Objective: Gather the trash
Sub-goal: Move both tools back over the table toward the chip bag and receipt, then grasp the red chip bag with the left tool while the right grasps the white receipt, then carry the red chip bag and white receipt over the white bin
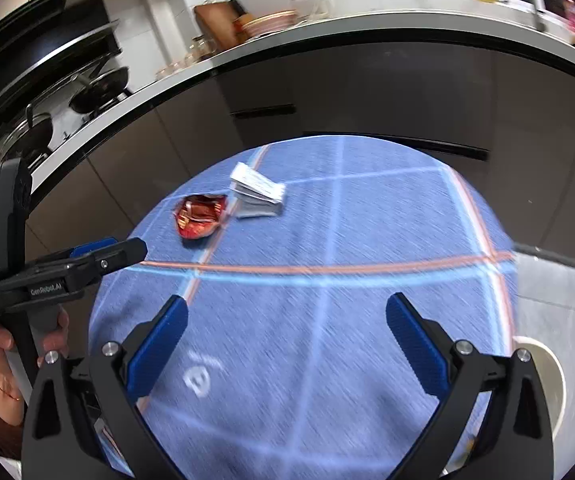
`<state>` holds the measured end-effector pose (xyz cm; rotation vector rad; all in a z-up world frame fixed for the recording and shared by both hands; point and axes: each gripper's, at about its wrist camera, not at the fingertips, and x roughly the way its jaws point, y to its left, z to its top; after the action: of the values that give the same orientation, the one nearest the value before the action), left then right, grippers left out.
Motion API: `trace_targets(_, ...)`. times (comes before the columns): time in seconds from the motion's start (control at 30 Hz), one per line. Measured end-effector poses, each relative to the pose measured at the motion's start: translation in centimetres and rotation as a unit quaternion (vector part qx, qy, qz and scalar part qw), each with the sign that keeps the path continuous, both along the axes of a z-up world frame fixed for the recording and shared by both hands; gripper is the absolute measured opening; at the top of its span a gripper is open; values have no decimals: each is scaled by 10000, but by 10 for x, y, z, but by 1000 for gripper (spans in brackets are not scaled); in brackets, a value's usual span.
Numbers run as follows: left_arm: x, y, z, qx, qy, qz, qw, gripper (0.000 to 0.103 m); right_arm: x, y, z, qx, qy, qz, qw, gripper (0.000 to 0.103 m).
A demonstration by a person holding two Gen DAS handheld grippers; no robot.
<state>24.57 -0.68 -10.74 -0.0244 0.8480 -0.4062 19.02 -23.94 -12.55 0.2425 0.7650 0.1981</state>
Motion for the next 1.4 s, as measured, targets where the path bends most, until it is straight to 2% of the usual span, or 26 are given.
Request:
trace_targets(0.2, 37, 37, -7, -60, 108, 343, 9993, 93, 60, 36, -2, -242, 143, 351, 9990, 99)
trace_targets(0.33, 65, 44, -23, 21, 327, 350, 9989, 79, 95, 53, -15, -616, 278, 571, 9961, 98)
trace_targets(0.47, 88, 41, -38, 83, 537, 236, 9982, 73, 129, 60, -28, -855, 416, 634, 9935, 97)
trace_targets(0.6, 108, 38, -50, 117, 700, 191, 9973, 65, 155, 64, -36, -885, 528, 637, 9926, 95)
trace_targets(0.97, 138, 27, -64, 121, 820, 155, 9964, 64, 197, 80, -53, -1057, 730, 757, 9888, 87)
trace_targets(1.03, 140, 25, -64, 139, 770, 159, 9968, 56, 202, 81, -55, -1054, 762, 751, 9887, 77)
trace_targets(1.07, 141, 24, -64, 155, 780, 115, 9968, 52, 204, 82, -56, -1049, 788, 759, 9884, 59)
trace_targets(1.13, 140, 21, -63, 118, 771, 15, 9970, 19, 204, 82, -59, -1049, 844, 772, 9879, 31)
trace_targets(1.17, 140, 20, -62, 40, 787, -39, 9969, 18, 202, 82, -57, -1029, 828, 762, 9883, 25)
trace_targets(1.3, 126, 19, -56, 87, 612, 9, 9981, 13, 184, 73, -51, -946, 756, 778, 9896, 22)
trace_targets(1.4, 110, 21, -49, -63, 542, 33, 9985, 13, 163, 69, -45, -810, 679, 751, 9916, 21)
